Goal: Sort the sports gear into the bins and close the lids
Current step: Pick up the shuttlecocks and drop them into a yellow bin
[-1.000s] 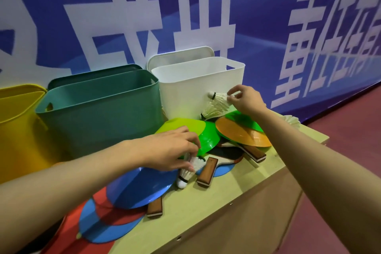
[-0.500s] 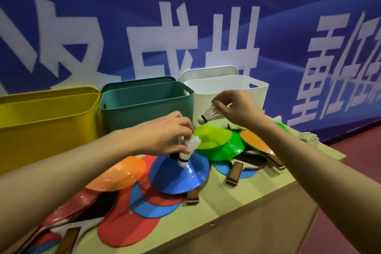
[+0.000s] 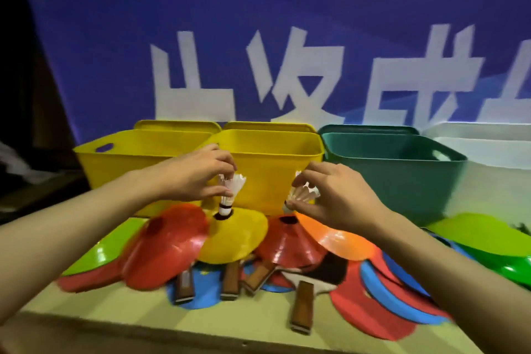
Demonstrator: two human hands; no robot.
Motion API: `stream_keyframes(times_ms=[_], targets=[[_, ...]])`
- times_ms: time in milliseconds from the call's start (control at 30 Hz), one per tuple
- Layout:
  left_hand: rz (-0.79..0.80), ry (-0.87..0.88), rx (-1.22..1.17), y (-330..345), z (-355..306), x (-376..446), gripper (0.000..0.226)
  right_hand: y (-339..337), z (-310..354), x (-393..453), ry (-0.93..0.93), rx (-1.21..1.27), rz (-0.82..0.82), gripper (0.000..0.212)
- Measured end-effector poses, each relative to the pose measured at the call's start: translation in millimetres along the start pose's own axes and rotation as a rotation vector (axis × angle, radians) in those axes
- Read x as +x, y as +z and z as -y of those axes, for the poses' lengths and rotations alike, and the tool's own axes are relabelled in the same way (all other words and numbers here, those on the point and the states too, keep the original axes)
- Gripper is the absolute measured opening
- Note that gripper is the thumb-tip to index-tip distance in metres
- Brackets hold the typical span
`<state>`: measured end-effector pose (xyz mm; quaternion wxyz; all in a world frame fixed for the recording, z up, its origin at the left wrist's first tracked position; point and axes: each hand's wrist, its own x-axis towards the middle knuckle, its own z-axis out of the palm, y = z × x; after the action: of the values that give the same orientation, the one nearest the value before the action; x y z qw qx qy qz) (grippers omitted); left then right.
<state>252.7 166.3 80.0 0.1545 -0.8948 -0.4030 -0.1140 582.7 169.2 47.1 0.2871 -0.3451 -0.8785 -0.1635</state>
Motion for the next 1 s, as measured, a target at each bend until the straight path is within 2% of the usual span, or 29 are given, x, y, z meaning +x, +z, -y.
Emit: stream_keyframes(times_ms=[100, 200, 300, 400, 467, 533, 600, 700, 733, 867, 1000], targets=[[-0.039, -0.144, -0.007, -14.1, 46.0, -55.4, 0.043, 25.3, 37.1, 40.4, -0.105, 0.037, 0.022, 0.046], [-0.086, -0.268, 0.007, -27.0, 78.8, -101.5, 0.047, 40.1, 66.7, 85.2, -0.165, 0.065, -0.035, 0.050], [-0.107, -0.345, 0.049, -35.5, 107.1, -138.5, 0.044, 47.2, 89.8, 148.6, -0.135, 0.149, -0.149, 0.049], [-0.096, -0.419, 0.080, -41.0, 130.8, -164.7, 0.047, 64.5, 112.4, 220.3, -0.067, 0.187, -0.186, 0.053], [-0.103, -0.459, 0.093, -44.4, 144.2, -171.8, 0.049, 82.8, 123.1, 253.9, -0.019, 0.176, -0.123, 0.052], [-0.134, -0.473, 0.103, -49.2, 154.4, -169.6, 0.047, 100.1, 129.7, 265.7, 0.028, 0.132, 0.031, 0.050], [-0.217, -0.470, 0.136, -51.1, 159.3, -156.1, 0.039, 112.2, 127.1, 253.4, 0.040, 0.086, 0.119, 0.047], [-0.351, -0.529, 0.264, -50.9, 164.4, -120.2, 0.029, 113.7, 114.4, 205.3, 0.021, 0.114, 0.122, 0.040], [-0.343, -0.560, 0.287, -50.5, 164.6, -105.0, 0.034, 108.5, 107.9, 185.8, 0.030, 0.140, 0.138, 0.039], [-0.092, -0.680, 0.164, -50.2, 147.8, -44.4, 0.074, 64.7, 62.4, 115.8, 0.082, 0.150, 0.182, 0.037], [-0.043, -0.483, 0.215, -35.2, 97.4, 10.3, 0.076, -0.3, -7.6, 51.9, 0.191, 0.069, 0.107, 0.037]])
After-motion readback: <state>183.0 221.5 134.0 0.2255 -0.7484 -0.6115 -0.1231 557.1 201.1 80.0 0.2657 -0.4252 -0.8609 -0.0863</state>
